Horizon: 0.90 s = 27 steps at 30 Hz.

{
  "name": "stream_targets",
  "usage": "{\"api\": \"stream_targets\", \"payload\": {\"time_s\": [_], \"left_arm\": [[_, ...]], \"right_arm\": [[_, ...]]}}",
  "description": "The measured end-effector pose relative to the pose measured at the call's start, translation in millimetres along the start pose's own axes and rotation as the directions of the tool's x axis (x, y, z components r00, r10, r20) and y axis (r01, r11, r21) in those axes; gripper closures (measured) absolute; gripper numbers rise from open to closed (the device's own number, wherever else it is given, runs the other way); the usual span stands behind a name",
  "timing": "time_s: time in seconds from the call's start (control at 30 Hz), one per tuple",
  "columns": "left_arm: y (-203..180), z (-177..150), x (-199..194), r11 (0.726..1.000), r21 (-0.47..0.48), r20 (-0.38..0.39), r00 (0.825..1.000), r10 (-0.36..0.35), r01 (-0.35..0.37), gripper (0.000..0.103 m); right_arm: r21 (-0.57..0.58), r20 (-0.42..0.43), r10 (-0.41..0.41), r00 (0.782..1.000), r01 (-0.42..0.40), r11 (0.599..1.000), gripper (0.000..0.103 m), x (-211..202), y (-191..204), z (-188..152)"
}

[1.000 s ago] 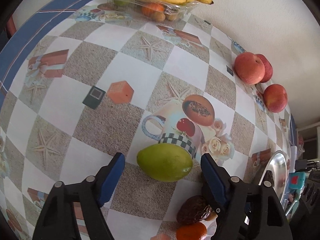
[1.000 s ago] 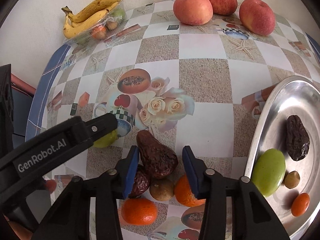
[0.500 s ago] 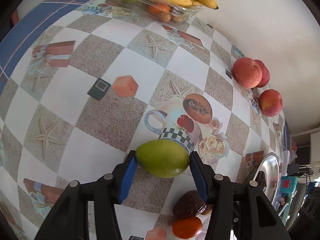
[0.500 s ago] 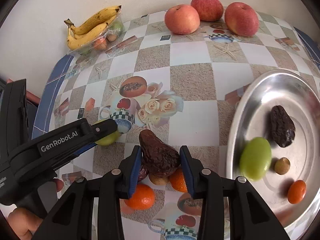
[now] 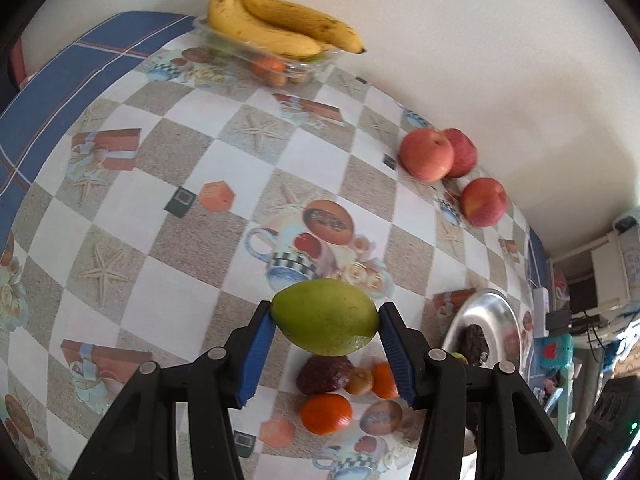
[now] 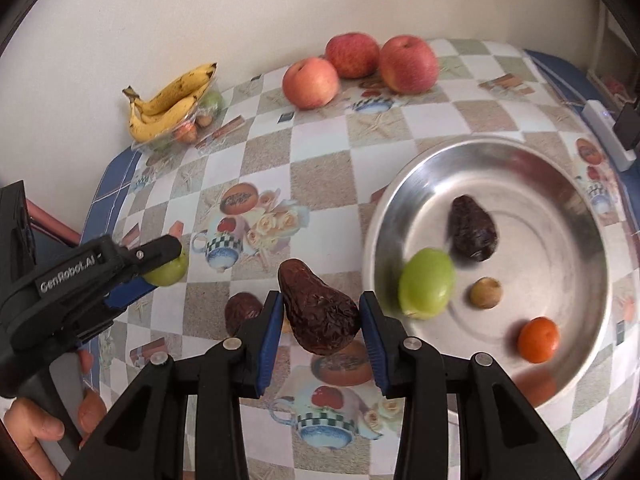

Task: Organize fruits
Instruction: 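Place the green pear in the steel plate while the right gripper releases the date there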

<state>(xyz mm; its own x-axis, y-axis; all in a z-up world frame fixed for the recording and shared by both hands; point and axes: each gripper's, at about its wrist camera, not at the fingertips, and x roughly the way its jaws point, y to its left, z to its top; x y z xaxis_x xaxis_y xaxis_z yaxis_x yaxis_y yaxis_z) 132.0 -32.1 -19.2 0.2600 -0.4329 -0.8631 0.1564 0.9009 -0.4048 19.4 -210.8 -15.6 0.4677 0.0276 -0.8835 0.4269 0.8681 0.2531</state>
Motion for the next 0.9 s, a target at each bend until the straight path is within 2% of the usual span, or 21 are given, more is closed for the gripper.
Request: {"api": "stream_targets", "payload": {"time_s": [0.17, 0.37, 0.6, 0.7, 0.8, 0.9], "left_arm": [[-26.5, -12.0, 1.2, 0.997, 0.073, -0.004, 1.0, 0.015, -0.015, 0.047], [-64.8, -34.1, 17.5, 0.986, 0.166, -0.062, 0.998, -0.008, 0.018, 0.047], [-122.8, -75.1, 39.4, 0.944, 0.314, -0.161, 0.986, -0.048, 0.098, 0.047], [-143.1, -90.3, 45.1, 0.921, 0.362, -0.199, 0.977, -0.074, 0.143, 0.045], [-151.8, -97.0, 43.7, 0.907, 0.394, -0.198, 0.977, -0.074, 0.148, 0.044], [-149.2, -94.3, 40.3, 0.91, 0.392, -0.181, 0.981, -0.07, 0.137, 0.044]], "right_arm": [[0.013, 0.05, -0.048, 0.998, 0.048, 0.999, 0.062, -13.2, -18.2, 10.2], [0.114, 0.034, -0.155, 0.987, 0.15, 0.982, 0.062, -13.5, -71.0, 16.2], [0.259, 0.031, -0.211, 0.977, 0.196, 0.946, 0.062, -25.2, -132.6, 17.7], [0.283, 0.029, -0.223, 0.974, 0.206, 0.937, 0.061, -28.6, -143.2, 18.0], [0.289, 0.031, -0.217, 0.976, 0.199, 0.936, 0.051, -30.5, -145.7, 17.7], [0.279, 0.039, -0.218, 0.975, 0.199, 0.939, 0.051, -31.8, -143.0, 18.3]]}}
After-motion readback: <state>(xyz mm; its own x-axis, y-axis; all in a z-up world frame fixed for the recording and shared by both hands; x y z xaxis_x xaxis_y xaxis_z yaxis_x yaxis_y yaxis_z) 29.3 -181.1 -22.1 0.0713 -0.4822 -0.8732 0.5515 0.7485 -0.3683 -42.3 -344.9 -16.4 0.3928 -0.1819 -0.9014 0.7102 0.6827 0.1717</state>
